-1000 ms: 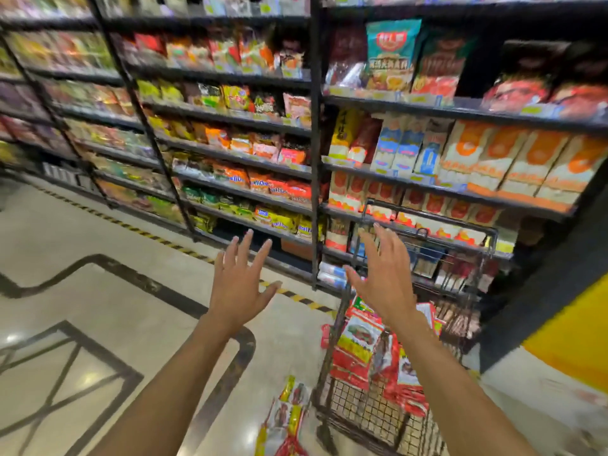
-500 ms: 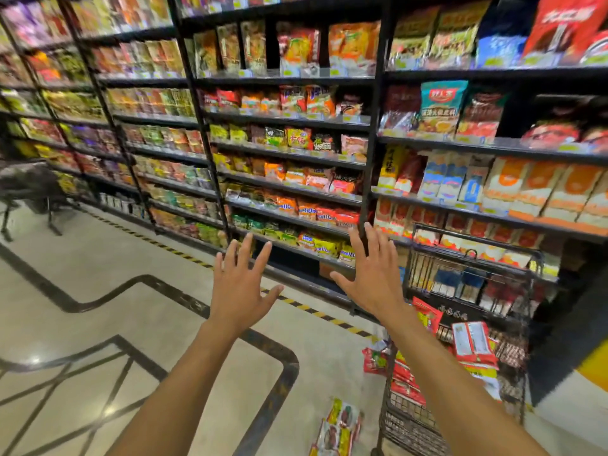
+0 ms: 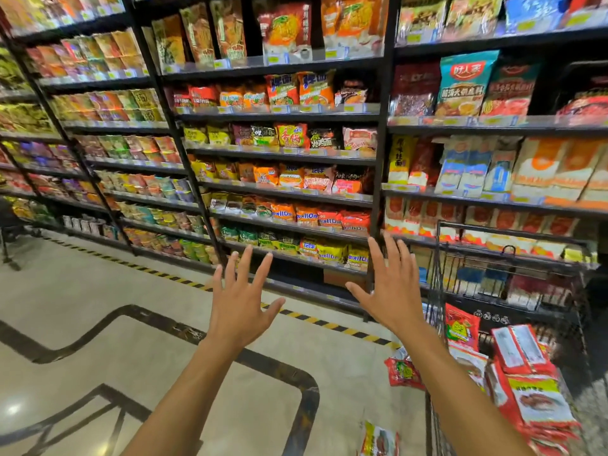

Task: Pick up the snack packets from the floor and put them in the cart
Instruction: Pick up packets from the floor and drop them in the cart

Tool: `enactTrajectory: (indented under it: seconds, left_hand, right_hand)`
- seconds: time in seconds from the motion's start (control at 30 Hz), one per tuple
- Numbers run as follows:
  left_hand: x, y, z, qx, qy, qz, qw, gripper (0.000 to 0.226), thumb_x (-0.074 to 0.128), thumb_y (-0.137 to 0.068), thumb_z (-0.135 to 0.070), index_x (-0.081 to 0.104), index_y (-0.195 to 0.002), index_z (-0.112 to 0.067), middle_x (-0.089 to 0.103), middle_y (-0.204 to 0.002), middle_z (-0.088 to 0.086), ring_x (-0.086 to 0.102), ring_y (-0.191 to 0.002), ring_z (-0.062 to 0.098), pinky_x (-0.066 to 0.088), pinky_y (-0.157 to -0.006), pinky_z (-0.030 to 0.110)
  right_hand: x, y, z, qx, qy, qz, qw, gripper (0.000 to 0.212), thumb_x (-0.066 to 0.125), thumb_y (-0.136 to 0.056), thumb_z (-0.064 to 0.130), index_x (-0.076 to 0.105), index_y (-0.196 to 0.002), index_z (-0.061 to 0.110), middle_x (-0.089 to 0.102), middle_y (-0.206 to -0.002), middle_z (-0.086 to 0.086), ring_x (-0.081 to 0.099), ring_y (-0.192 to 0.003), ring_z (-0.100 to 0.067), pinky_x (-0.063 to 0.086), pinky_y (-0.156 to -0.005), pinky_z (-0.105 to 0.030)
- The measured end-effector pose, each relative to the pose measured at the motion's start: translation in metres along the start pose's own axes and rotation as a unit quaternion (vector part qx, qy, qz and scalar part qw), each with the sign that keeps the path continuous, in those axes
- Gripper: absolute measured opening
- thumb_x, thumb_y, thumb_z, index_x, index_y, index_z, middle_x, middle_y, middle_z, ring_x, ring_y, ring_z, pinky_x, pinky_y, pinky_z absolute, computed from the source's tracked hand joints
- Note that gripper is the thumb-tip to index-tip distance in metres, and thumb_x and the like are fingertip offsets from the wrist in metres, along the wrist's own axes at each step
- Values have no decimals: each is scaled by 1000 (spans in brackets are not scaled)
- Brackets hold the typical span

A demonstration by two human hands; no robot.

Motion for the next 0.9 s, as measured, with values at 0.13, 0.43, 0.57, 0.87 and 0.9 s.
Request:
enactTrajectory:
  seconds: [0.13,0.43,0.57,0.87,0.9]
  left_hand:
    - [55,-71,27,46,0,24,999,90,41,-91,-81,13,-165,-37,6,-175,7,13,-159,37,16,-125,60]
    - [146,-235,-9,200,54,68,976,85,39,-92,-78,20,-163,-35,13,-174,11,17,-158,40,17,-124,61]
    - [182,-284,-66,307,99,77,943,84,45,-92,-75,26,-162,-33,11,-174,10,17,-158,39,21,-123,63]
    - [248,-340,-207,555,152,125,808,87,59,-88,-65,31,-160,-24,29,-166,20,31,-149,46,30,-116,67]
    - [251,-339,-222,579,158,134,789,88,54,-86,-67,33,-160,-23,31,-164,22,34,-147,47,31,-115,67]
  right_hand:
    - [61,-37,-15,53,-9,0,999,98,58,-88,73,19,-163,24,14,-172,-12,12,-158,-38,19,-126,-61]
    - [116,-100,-56,186,43,11,982,97,56,-89,75,17,-164,26,18,-170,-11,16,-157,-38,20,-126,-58]
    - [119,-97,-83,246,84,-24,965,91,54,-91,73,26,-162,23,22,-169,-11,18,-157,-37,24,-124,-57]
    - [108,-50,-118,461,158,-71,870,93,45,-91,76,33,-160,15,33,-163,-19,32,-149,-43,27,-120,-61]
    - [105,-41,-117,490,165,-80,852,93,43,-91,77,32,-159,15,35,-162,-19,34,-148,-43,28,-120,-60]
Point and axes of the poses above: each hand's wrist, its own y-axis away from the middle knuckle, its own x-axis out of the palm, z = x × y, the point moved 5 cm from there along -y, towards the middle knuckle
